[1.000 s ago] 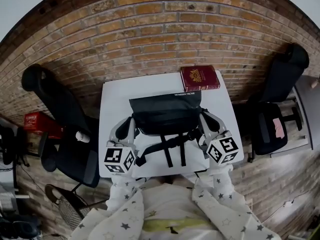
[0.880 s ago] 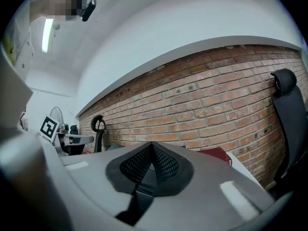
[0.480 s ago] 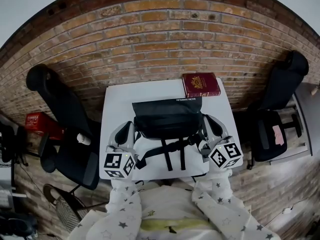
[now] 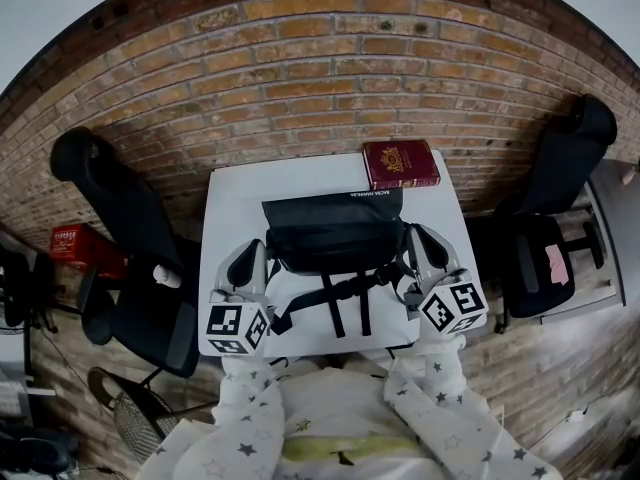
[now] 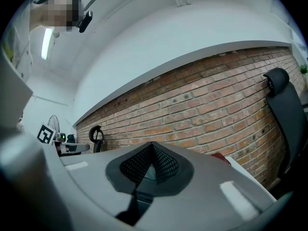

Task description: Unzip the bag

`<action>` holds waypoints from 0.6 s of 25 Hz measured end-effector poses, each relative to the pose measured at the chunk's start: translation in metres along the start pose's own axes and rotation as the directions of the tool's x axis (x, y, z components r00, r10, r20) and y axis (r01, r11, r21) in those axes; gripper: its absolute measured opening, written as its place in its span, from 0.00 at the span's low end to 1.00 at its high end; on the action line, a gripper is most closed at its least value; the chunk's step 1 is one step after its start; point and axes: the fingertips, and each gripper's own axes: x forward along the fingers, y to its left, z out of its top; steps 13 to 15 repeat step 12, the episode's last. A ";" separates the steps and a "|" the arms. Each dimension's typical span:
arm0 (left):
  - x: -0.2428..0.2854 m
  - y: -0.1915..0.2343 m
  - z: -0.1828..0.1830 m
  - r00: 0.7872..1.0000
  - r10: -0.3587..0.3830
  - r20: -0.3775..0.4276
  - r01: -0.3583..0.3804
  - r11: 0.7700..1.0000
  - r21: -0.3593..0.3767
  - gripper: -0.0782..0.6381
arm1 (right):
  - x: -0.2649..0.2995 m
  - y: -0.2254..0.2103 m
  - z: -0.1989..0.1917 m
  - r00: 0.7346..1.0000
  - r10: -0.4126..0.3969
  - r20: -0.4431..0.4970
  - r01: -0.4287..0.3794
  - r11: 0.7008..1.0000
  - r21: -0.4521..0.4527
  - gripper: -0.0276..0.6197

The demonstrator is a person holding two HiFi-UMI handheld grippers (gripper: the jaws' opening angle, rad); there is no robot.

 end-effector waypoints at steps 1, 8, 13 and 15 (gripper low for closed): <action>0.000 0.000 0.000 1.000 0.002 0.000 -0.002 1.000 0.001 0.11 | 0.000 -0.001 0.000 1.000 -0.002 0.000 0.002 1.000 -0.001 0.05; -0.001 0.002 -0.001 1.000 0.012 -0.003 -0.012 1.000 0.005 0.11 | -0.003 -0.005 0.000 1.000 -0.020 0.001 0.020 1.000 -0.013 0.05; 0.000 0.001 -0.001 1.000 0.010 -0.001 -0.010 1.000 0.012 0.11 | -0.003 -0.006 0.001 1.000 -0.025 0.006 0.025 0.999 -0.020 0.05; 0.000 0.001 -0.001 1.000 0.010 -0.001 -0.010 1.000 0.012 0.11 | -0.003 -0.006 0.001 1.000 -0.025 0.006 0.025 0.999 -0.020 0.05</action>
